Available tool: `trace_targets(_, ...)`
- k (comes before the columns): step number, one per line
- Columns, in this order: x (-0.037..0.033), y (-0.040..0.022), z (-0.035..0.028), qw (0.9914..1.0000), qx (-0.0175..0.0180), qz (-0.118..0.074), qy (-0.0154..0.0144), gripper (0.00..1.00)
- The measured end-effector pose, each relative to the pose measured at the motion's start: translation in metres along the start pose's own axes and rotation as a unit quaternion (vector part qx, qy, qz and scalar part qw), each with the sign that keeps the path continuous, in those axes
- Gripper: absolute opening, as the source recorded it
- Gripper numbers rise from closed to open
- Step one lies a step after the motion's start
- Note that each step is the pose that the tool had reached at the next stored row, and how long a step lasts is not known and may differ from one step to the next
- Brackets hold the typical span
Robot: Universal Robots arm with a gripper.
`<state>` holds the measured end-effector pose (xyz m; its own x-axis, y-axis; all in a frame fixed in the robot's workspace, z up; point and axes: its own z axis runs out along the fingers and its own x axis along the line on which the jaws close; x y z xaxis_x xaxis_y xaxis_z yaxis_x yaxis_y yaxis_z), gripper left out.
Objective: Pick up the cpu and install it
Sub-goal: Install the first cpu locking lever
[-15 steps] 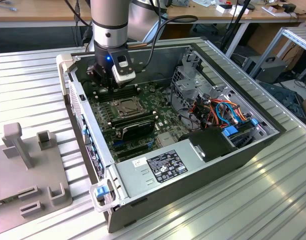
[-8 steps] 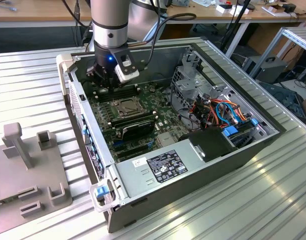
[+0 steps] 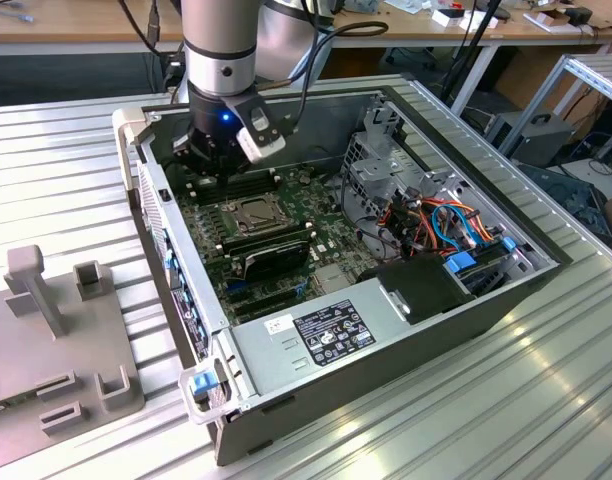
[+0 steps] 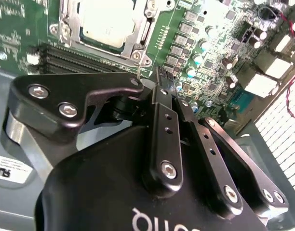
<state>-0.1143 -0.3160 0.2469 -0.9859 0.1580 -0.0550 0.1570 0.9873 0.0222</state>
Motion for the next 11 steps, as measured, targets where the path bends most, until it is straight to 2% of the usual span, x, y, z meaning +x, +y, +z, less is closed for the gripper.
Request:
trace_targets(1,0.0,0.0,0.0,0.99997,-0.0004,-0.008,0.0001,0.11)
trace_targets(2,0.0,0.0,0.0001,0.99971,-0.0013,-0.024,0.0005,0.11)
trace_targets(3,0.0,0.0,0.0001,0.99954,-0.0016,-0.03,0.0006,0.11)
trace_targets(5,0.0,0.0,0.0,0.99953,-0.0014,-0.031,0.0006,0.11)
trace_targets(6,0.0,-0.0001,0.0001,0.99953,-0.0008,-0.031,0.0005,0.11)
trace_targets(7,0.0,0.0,0.0001,0.99952,0.003,-0.031,0.0001,0.11)
trace_targets(8,0.0,0.0,0.0001,0.9995,0.0045,-0.031,-0.0002,0.11)
trace_targets(11,0.0003,-0.0001,0.0,0.99915,0.005,-0.041,-0.0001,0.11)
